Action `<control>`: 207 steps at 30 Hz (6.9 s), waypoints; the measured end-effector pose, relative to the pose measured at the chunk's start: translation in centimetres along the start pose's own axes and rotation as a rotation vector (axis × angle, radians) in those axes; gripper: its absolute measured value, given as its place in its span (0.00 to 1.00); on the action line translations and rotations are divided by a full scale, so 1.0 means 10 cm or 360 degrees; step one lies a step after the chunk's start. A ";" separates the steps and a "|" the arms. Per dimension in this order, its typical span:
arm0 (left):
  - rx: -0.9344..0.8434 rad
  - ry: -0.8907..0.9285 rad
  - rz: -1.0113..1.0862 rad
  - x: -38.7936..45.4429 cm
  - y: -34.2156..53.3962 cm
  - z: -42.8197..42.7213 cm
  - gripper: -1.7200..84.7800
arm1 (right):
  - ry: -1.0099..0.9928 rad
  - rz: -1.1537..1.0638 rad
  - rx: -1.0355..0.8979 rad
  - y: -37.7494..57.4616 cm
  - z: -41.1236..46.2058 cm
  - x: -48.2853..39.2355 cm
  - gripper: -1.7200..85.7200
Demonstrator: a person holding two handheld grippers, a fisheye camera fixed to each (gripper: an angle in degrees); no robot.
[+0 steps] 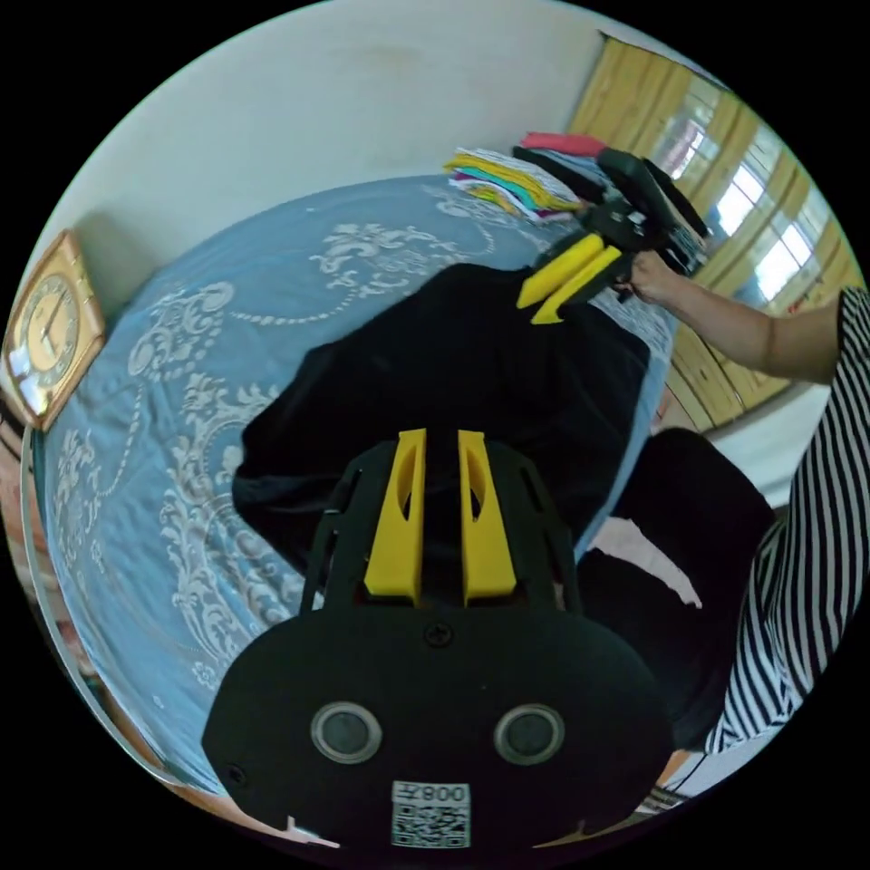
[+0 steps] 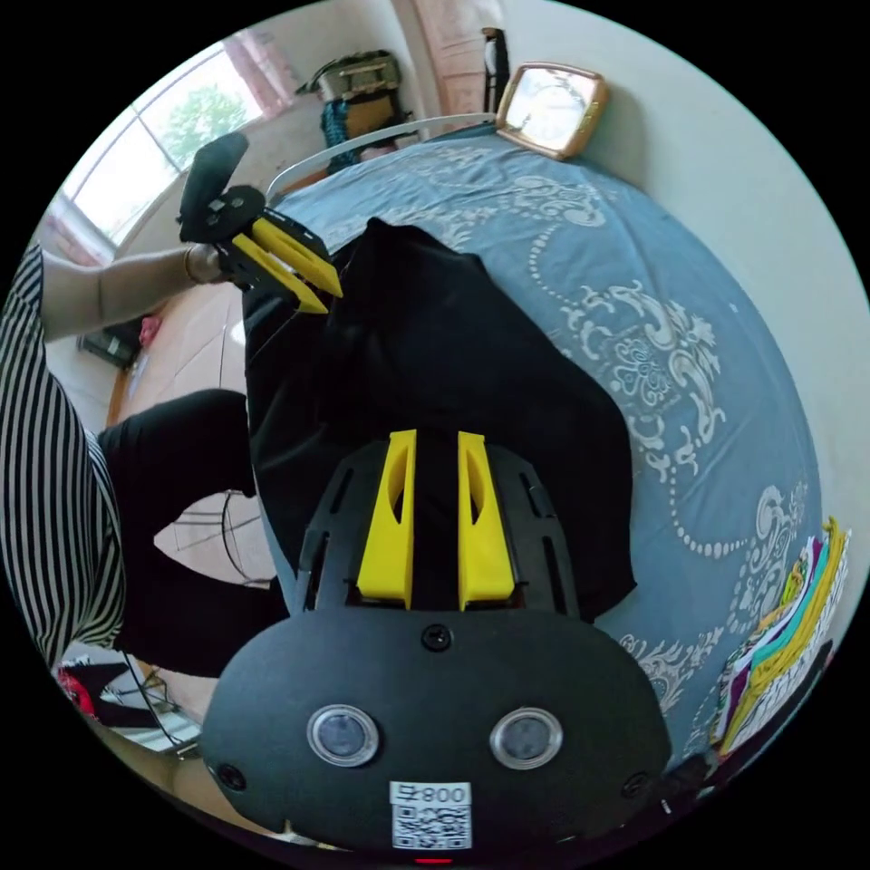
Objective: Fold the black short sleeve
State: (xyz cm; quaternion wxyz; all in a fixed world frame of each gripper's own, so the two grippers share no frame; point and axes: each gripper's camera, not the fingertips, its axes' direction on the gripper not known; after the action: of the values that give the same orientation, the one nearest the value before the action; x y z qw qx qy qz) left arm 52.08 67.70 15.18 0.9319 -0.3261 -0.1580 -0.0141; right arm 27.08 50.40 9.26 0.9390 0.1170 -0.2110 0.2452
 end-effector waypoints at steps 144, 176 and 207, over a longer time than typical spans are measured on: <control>-0.0036 0.0121 -0.1000 -2.74 1.60 -2.93 0.06 | -0.0247 0.0919 0.0258 3.36 -0.38 2.54 0.06; 0.0092 0.0572 -0.1222 -2.78 3.59 -3.56 0.05 | -0.0934 0.1397 0.0377 6.41 -0.18 1.54 0.02; -0.0004 0.0263 -0.0994 -2.65 2.54 -2.48 0.02 | -0.0524 0.1248 0.0408 5.46 -0.06 1.85 0.02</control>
State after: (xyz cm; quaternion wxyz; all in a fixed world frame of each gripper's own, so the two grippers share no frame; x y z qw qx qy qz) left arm 37.25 70.48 -26.48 0.8918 -0.2608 -0.1742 -0.3260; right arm 14.12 104.74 23.48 0.7067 0.1811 -0.3541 0.5852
